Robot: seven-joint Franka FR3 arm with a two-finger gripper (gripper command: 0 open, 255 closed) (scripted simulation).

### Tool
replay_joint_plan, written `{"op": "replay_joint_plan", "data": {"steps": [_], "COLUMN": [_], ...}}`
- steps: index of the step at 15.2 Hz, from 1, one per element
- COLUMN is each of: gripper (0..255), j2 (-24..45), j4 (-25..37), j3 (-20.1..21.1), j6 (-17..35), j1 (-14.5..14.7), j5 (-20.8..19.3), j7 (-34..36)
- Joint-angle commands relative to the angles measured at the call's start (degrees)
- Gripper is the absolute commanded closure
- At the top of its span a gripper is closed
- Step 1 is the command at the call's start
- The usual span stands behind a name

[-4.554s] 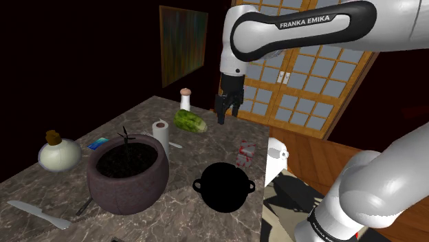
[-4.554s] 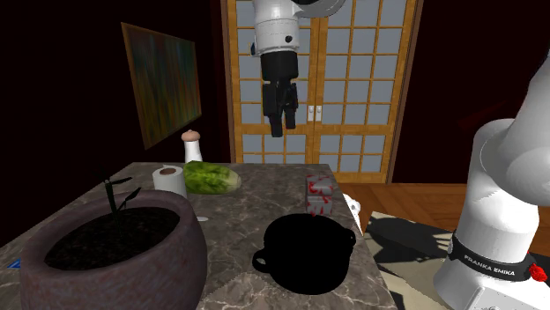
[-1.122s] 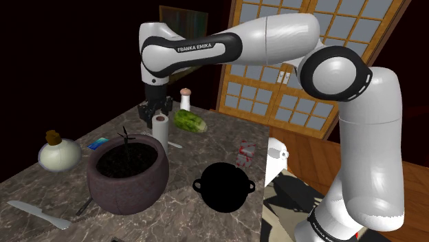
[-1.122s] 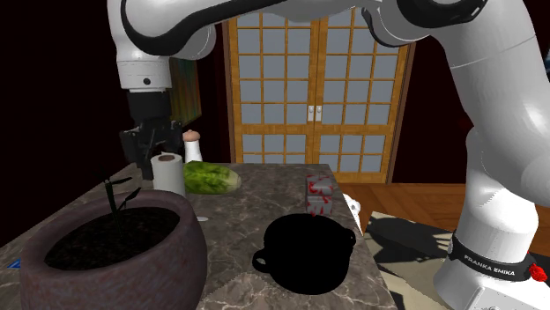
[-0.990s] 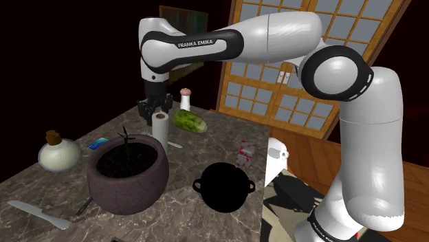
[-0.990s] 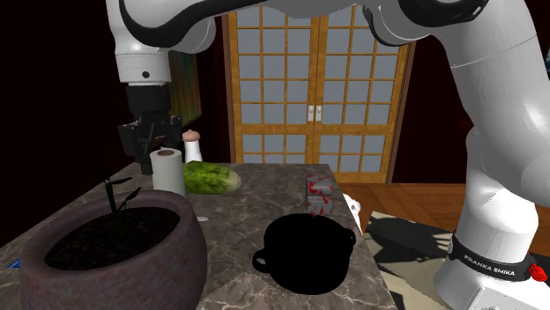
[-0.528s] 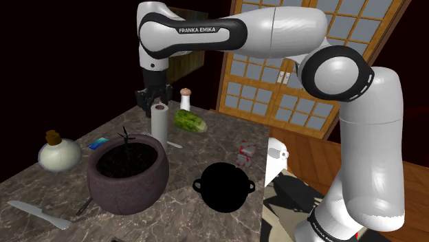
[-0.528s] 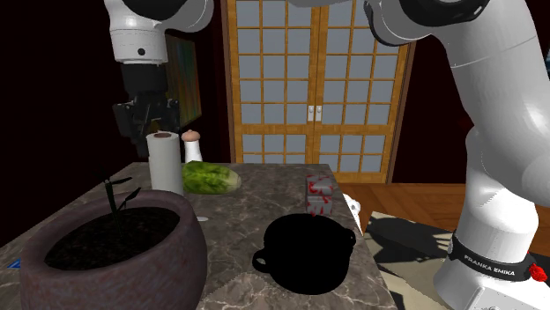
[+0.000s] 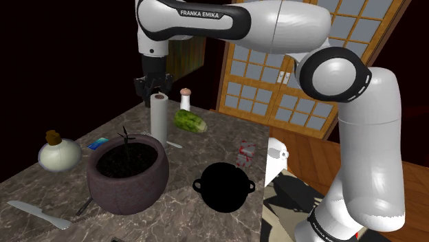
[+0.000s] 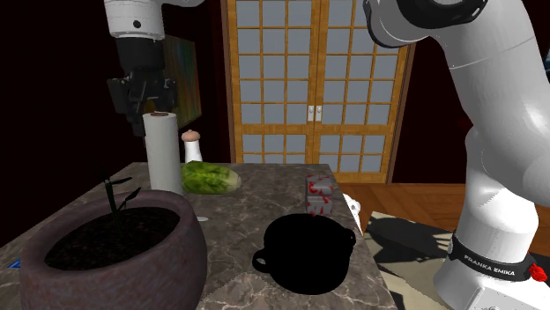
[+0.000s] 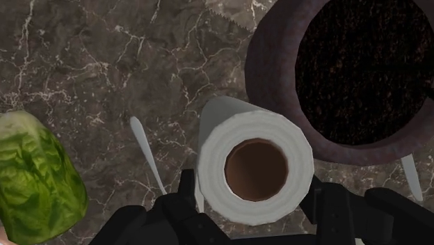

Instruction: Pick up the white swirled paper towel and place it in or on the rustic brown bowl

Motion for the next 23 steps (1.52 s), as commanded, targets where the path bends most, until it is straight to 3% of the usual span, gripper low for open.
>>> {"op": "replay_joint_plan", "data": {"steps": [1,5,8,12,23], "gripper": [255,255,255,255,255], "j2": [0.42,1.61,-8.16,-19.05,-44.71], "j4": [2.31,7.05,-6.22,-19.06,-42.08], "j3": [0.0,-0.01,0.46,0.49,-2.13], "j6": [-1.9,-5.45,-1.82,0.4,-1.83], "j1": [0.18,0.68,-1.67,-3.72,-5.41], "j5": [-0.09,-0.35,1.8,4.6,10.5], "j7": [0.02,0.14,-0.57,-2.07,-6.97]}}
